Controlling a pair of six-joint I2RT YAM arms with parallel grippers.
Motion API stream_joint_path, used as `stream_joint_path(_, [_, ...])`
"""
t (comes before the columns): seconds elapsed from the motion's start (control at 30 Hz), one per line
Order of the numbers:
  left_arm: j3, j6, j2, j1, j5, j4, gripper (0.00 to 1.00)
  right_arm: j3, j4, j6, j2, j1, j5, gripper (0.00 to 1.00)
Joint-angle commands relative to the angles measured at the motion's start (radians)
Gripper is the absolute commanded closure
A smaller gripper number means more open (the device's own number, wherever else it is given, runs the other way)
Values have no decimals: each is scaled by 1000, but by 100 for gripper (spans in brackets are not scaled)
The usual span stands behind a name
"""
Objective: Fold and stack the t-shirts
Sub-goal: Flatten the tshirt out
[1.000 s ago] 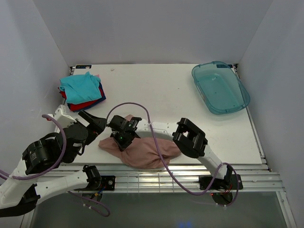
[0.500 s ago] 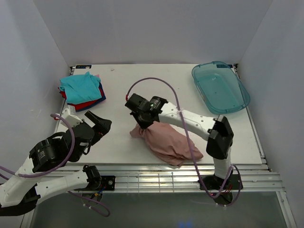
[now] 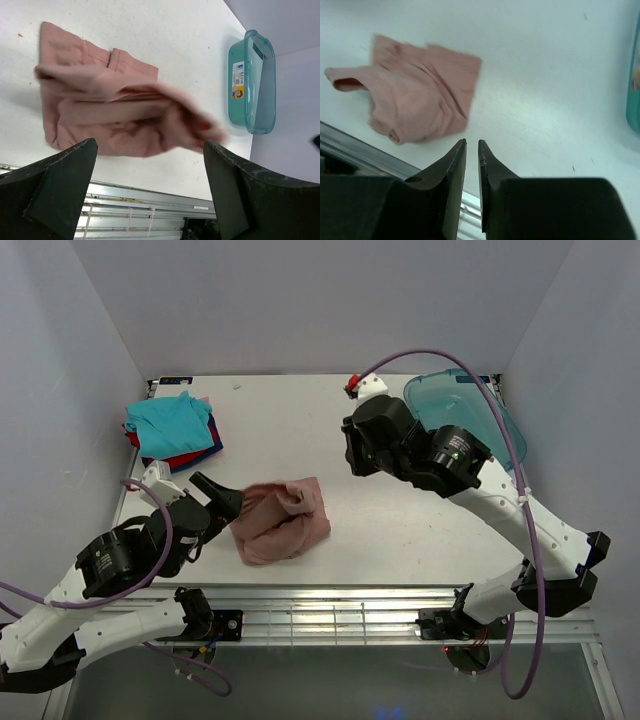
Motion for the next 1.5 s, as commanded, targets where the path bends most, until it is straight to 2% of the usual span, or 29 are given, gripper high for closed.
stream_joint_path(0.0, [-12,19,13,5,-1,46,2,-347,27,73,-58,-73,61,79])
stream_joint_path(0.07, [-20,29,19,5,5,53,2,-572,99,134,-133,-102,73,81])
stream_joint_path(0.17, [-26,32,39,7,14,58,2,-702,142,168,-187,-155,61,83])
stream_joint_path(0.23, [-21,42,63,5,17,53,2,-747,203,111,-198,-155,-20,78])
stream_joint_path(0.27, [-11,42,72,5,13,49,2,-750,287,78,-200,-152,-140,75])
stream_joint_path(0.33, [8,30,91,5,-13,30,2,-747,372,24,-181,-124,-229,62])
stream_joint_path(0.37, [29,27,95,5,-24,29,2,-735,407,4,-158,-116,-320,57])
stream_joint_path(0.4, [41,27,98,5,-35,24,2,-690,444,-21,-134,-94,-349,50])
stream_joint_path(0.5, [81,41,112,5,-59,24,2,-598,487,-73,10,-52,-415,43])
stream_joint_path(0.6, [112,36,128,5,-62,-2,2,-457,507,-151,176,8,-467,41])
stream_joint_path(0.63, [121,-31,129,5,-66,-22,2,-419,506,-186,260,29,-473,41])
stream_joint_path(0.73, [163,-155,94,5,-134,-92,2,-282,471,-232,415,52,-482,39])
stream_joint_path(0.87, [229,-218,57,5,-283,-184,2,-129,458,-262,550,66,-517,37])
stream_joint_path(0.93, [253,-160,43,5,-306,-155,2,-96,467,-263,607,69,-530,37])
stream_joint_path(0.97, [252,-39,33,5,-311,-117,2,-83,483,-263,623,69,-543,37])
stream_joint_path(1.0, [244,39,1,5,-306,-8,2,-60,490,-259,636,72,-550,37])
stream_joint_path(1.1, [184,235,-56,5,-282,169,2,-24,518,-249,685,79,-573,38])
stream_joint_path(1.17, [126,330,-110,5,-238,257,2,23,518,-248,722,88,-582,38])
stream_joint_path(1.2, [105,426,-127,5,-216,351,2,42,511,-246,732,95,-583,38])
stream_joint_path(1.27, [39,571,-190,5,-98,500,2,88,515,-254,751,105,-588,38])
stream_joint_path(1.4, [-21,668,-213,4,0,621,2,118,520,-265,765,112,-602,39])
stream_joint_path(1.47, [-23,682,-213,4,33,627,2,137,512,-266,788,112,-617,39])
